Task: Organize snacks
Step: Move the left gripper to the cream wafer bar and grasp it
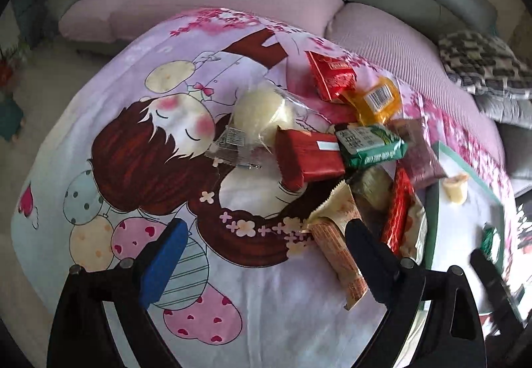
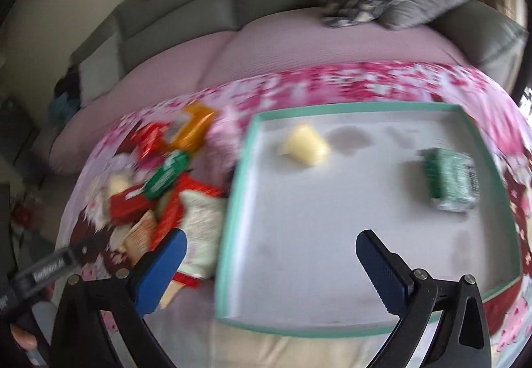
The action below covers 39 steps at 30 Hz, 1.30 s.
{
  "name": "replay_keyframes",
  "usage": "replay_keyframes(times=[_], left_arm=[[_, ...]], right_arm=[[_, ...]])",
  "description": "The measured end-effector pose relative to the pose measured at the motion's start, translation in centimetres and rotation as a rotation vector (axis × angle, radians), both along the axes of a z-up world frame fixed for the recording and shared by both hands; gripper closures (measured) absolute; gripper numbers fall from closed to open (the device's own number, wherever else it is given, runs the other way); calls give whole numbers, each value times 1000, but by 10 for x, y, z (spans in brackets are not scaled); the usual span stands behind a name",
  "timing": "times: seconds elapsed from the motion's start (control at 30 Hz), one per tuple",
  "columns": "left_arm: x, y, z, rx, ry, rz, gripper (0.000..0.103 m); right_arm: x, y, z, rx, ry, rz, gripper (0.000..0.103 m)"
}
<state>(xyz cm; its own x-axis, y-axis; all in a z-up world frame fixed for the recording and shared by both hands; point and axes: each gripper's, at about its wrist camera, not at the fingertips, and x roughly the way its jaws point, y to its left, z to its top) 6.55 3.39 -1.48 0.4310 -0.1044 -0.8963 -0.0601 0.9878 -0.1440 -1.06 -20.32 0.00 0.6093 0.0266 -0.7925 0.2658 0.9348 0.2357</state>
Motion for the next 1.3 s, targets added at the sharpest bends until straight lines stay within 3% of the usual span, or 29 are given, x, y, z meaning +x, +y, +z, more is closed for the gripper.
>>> replay_keyframes(times=[0.17,0.43,0.5,0.63,0.73,0.97,1.3], left_arm=[[7,2,-8,-41,39,0,7],[15,-15,-26,-155,117,-31,8],[16,-24,-29,-166,127,-48,11],[20,-40,-41,-209,173,-73,37],[21,-46,-48,-251,202,-73,46],[25,-58,-58,-307,223,-70,61],[22,-47,-47,-299,194,-59,65]], right_arm=[[13,37,-9,-50,34,90,0],[18,43,-15,-65,56,85,0],[19,41,-18,-64,70,77,0],[19,34,-20,-64,77,61,0],[19,32,-20,-63,81,55,0],[19,32,-21,-61,82,54,0],[21,37,-23,-77,78,67,0]])
